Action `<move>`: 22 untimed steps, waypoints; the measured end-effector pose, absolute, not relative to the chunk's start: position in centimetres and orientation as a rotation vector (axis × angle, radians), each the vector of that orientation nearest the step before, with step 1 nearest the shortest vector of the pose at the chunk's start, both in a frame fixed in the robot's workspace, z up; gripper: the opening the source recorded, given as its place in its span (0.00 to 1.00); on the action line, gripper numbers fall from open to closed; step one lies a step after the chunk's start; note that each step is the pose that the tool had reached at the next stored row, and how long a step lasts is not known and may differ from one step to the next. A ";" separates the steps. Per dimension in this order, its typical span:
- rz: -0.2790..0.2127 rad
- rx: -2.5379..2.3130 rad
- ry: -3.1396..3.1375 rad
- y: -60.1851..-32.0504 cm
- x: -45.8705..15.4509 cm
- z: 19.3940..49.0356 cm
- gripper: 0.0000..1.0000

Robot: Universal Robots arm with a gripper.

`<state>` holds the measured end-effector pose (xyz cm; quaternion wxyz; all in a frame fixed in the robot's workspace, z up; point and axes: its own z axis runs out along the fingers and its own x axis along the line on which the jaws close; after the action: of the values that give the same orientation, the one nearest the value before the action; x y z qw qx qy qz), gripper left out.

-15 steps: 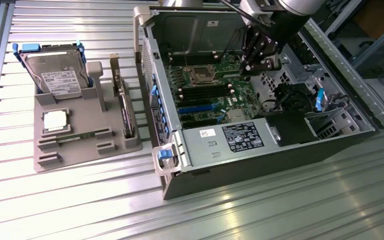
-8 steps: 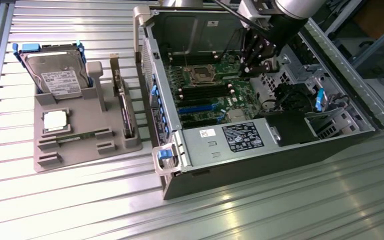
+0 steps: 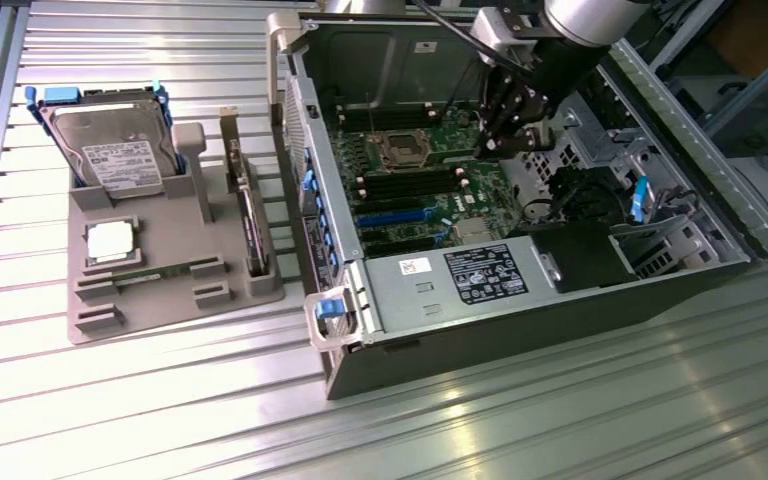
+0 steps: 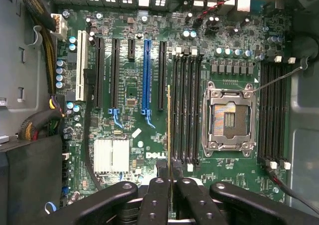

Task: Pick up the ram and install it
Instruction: 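Insert the ram into the slot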

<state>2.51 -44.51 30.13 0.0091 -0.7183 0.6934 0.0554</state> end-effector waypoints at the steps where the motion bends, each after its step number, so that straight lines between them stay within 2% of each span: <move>1: 0.173 -2.244 2.166 -44.5 2.5 30.0 0.13; 22: 0.173 -2.244 2.166 -44.5 2.5 27.7 0.13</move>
<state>2.51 -44.51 27.66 0.0090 -0.7183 0.6934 0.0554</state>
